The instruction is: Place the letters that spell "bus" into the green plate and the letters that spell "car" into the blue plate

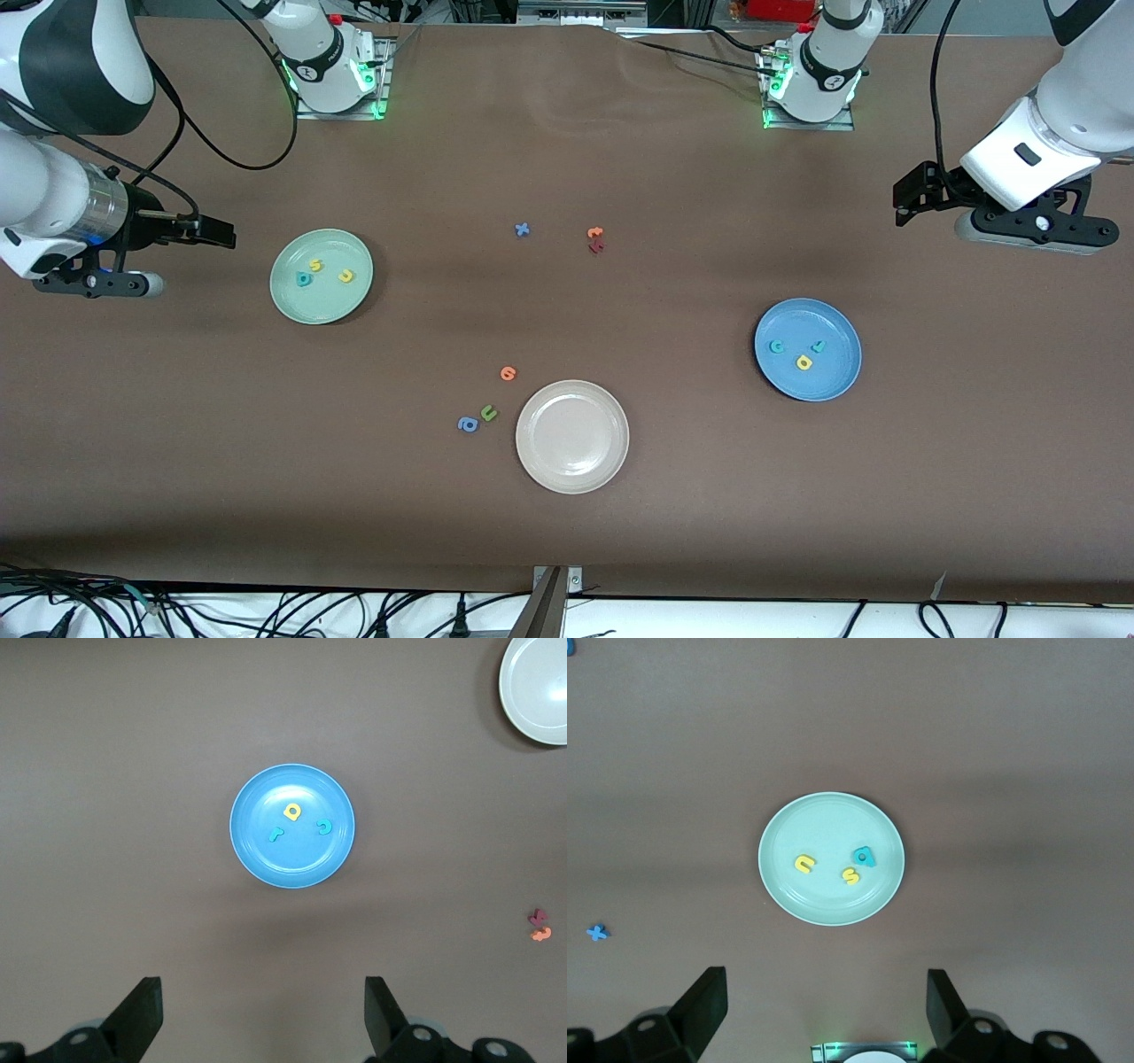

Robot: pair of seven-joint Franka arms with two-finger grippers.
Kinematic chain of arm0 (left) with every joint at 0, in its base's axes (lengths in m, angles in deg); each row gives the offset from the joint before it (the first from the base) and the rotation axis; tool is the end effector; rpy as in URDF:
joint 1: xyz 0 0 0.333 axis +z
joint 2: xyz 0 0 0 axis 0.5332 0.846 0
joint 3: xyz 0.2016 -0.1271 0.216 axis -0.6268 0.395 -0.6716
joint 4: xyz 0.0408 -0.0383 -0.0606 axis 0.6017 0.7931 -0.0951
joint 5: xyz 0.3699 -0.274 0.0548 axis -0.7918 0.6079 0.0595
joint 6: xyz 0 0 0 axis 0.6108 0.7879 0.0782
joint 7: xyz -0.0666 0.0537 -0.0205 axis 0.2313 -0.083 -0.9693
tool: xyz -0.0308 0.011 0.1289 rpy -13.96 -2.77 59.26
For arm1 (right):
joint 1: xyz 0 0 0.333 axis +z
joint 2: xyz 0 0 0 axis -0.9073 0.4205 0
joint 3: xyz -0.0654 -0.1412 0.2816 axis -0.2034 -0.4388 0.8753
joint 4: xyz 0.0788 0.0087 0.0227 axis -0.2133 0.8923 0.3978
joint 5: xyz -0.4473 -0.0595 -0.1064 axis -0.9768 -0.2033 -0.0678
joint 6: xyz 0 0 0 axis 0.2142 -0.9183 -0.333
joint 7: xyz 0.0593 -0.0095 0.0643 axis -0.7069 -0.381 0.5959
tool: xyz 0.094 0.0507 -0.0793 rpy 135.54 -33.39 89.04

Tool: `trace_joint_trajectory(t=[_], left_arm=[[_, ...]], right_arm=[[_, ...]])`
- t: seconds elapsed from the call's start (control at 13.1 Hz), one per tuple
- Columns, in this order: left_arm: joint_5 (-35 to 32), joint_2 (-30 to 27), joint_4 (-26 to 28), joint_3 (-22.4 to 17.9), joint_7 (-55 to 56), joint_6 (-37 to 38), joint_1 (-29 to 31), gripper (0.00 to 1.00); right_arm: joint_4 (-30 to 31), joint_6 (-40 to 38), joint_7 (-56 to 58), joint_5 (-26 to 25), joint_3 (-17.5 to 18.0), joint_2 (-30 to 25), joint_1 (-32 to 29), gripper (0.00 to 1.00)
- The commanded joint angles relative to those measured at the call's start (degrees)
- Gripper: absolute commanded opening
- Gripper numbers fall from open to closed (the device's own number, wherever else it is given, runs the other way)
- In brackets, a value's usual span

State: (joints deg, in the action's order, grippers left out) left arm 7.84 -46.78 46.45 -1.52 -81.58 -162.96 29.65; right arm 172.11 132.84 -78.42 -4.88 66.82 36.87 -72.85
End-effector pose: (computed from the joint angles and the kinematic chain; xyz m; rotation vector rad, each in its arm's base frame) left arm 0.6223 -0.0868 0.5710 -3.0941 0.1975 0.0881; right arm 0.6417 0.0353 0.4674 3.1081 -0.0878 -0.3706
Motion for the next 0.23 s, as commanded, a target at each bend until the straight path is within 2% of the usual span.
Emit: trace_joint_trajectory(t=[0.0, 0.15], left_arm=[[0.5, 0.8, -2.0, -0.2, 0.5, 1.4, -0.2, 1.0], [0.7, 0.7, -2.0, -0.2, -0.9, 1.4, 0.0, 1.0]], right_arm=[[-0.6, -0.1, -1.3, 0.0, 1.0, -0.4, -1.2, 0.99], [-0.7, -0.2, -1.3, -0.1, 1.3, -0.4, -1.2, 0.99]])
